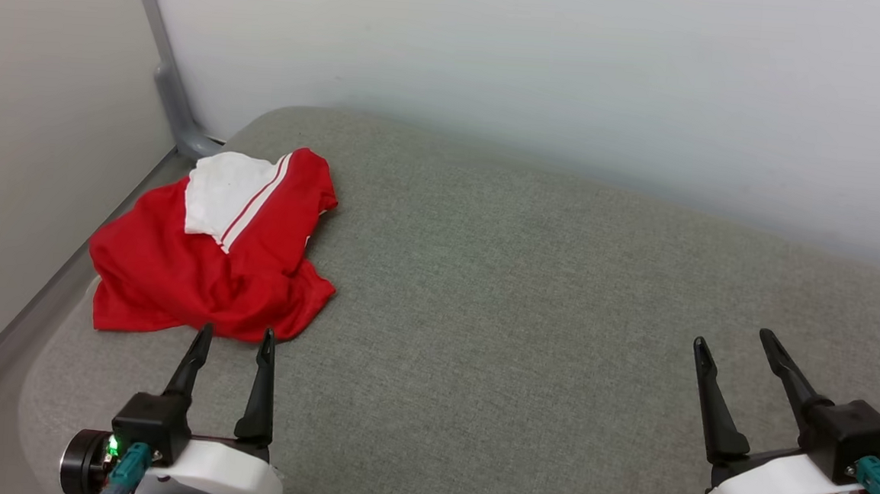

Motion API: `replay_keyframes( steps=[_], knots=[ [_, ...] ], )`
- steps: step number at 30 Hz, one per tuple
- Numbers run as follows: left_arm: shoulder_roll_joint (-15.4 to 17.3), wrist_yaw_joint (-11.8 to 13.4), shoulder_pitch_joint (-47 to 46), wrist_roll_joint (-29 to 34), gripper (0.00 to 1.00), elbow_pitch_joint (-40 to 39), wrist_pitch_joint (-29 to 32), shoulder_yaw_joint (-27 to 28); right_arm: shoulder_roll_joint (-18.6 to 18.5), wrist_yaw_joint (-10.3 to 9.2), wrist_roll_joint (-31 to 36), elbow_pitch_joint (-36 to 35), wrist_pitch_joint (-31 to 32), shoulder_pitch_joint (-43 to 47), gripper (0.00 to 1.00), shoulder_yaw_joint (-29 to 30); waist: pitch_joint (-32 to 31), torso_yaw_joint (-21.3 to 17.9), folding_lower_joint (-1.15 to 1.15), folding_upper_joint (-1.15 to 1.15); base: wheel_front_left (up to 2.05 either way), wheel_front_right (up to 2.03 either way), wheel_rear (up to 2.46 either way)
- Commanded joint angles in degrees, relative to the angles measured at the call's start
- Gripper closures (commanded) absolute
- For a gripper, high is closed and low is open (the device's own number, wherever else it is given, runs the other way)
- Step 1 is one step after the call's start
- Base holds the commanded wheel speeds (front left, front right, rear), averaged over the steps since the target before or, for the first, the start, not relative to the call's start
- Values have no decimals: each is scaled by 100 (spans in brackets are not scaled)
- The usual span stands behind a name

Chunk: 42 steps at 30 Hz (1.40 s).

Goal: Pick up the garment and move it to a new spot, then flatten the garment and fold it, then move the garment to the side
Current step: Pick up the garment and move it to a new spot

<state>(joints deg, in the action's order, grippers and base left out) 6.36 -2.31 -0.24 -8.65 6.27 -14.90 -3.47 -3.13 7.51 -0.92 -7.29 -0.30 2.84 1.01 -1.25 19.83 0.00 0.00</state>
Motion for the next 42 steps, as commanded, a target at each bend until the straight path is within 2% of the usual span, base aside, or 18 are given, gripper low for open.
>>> replay_keyframes(
  steps=[1, 5, 11, 19, 26, 31, 35, 38, 39, 40, 41, 42],
  knots=[
    [-45, -27, -101, -50, 0, 40, -40, 38, 24, -4, 36, -47, -13, 43, 0, 14, 68, 28, 0, 0, 0, 0, 0],
    [-78, -78, -390, -240, 0, 260, 27, 94, 26, -4, 35, -145, 33, -80, 0, 51, 321, -7, 0, 0, 0, 0, 0],
    [0, -197, -1354, -528, 0, 554, 373, 160, -62, -4, 99, -416, 166, -362, 0, 88, 950, -183, 0, 0, 0, 0, 0],
    [514, -384, -2960, -1134, 0, 1251, 1325, 426, -218, -4, -15, -785, 402, -831, 0, 188, 1975, -541, 0, 0, 0, 0, 0],
    [1192, -474, -3859, -1741, 0, 2126, 2793, 525, -356, -4, -48, -921, 447, -1248, 0, 193, 2698, -841, 0, 0, 0, 0, 0],
    [1655, -482, -4156, -2066, 0, 2716, 3913, 631, -360, -4, -75, -906, 396, -1401, 0, 211, 3037, -964, 0, 0, 0, 0, 0],
    [1870, -359, -4191, -2177, 0, 3068, 4573, 671, -336, -4, -119, -837, 343, -1490, 0, 221, 3194, -1024, 0, 0, 0, 0, 0],
    [1914, -254, -4090, -2246, 0, 3384, 5053, 651, -319, -4, -136, -783, 327, -1541, 0, 223, 3260, -1047, 0, 0, 0, 0, 0],
    [1869, -211, -4054, -2273, 4, 3459, 5182, 632, -318, -4, -131, -769, 327, -1563, 0, 222, 3269, -1052, 0, 0, 0, 0, 0],
    [1851, -180, -4037, -2271, 55, 3486, 5233, 618, -315, -4, -132, -751, 322, -1587, 0, 220, 3274, -1056, 0, 0, 0, 0, 0],
    [1839, -166, -4024, -2252, 91, 3469, 5194, 602, -309, -4, -136, -719, 311, -1598, 0, 224, 3253, -1059, 0, 0, 0, 0, 0],
    [1836, -141, -4010, -2227, 100, 3419, 5080, 607, -305, -4, -128, -697, 299, -1596, 0, 238, 3226, -1061, 0, 0, 0, 0, 0]
  ],
)
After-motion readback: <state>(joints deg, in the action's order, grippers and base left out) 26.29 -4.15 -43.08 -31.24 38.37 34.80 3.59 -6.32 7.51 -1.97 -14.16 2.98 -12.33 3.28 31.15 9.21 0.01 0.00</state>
